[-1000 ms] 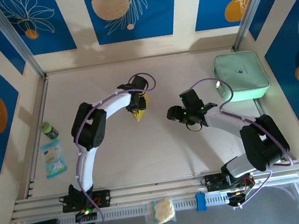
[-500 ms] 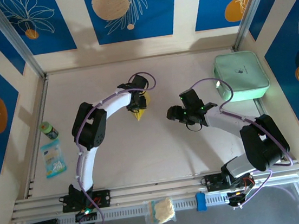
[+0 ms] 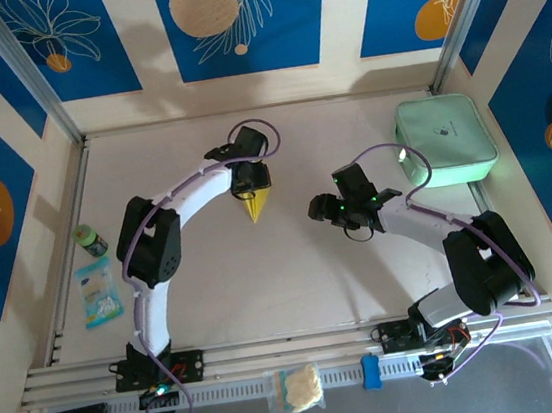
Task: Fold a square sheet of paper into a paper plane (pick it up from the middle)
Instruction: Move the paper to the top-center of the table, then reset both arms
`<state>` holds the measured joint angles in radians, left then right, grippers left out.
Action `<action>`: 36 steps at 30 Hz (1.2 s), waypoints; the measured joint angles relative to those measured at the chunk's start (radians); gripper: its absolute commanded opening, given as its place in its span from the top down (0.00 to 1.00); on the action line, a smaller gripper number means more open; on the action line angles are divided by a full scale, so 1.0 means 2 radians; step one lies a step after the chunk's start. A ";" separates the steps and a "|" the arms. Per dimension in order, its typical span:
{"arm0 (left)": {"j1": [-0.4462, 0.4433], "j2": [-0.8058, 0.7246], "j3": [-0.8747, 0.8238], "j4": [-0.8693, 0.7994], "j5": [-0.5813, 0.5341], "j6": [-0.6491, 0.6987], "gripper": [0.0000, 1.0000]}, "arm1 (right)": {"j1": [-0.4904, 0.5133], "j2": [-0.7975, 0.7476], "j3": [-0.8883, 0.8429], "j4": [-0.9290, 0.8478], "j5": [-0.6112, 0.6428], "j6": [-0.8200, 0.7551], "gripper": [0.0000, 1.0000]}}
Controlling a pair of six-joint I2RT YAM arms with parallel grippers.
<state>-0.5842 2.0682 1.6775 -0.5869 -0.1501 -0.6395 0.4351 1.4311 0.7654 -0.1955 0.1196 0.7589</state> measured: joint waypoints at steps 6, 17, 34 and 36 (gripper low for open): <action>0.000 -0.047 -0.040 0.020 -0.005 -0.007 0.40 | -0.005 -0.004 0.016 -0.015 0.002 -0.003 0.29; 0.025 -0.322 -0.257 0.139 -0.120 0.030 0.01 | -0.023 -0.125 0.054 -0.036 0.103 -0.103 0.01; 0.214 -0.458 -0.638 0.456 -0.215 0.246 0.01 | -0.134 -0.105 -0.170 0.230 0.221 -0.275 0.01; 0.234 -0.441 -0.649 0.491 -0.188 0.260 0.01 | -0.143 -0.089 -0.184 0.274 0.209 -0.286 0.01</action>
<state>-0.1169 1.1870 0.3805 0.3943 -0.5266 -0.1196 0.1493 1.2526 0.3965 0.3531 0.5381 0.1867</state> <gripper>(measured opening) 0.992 0.992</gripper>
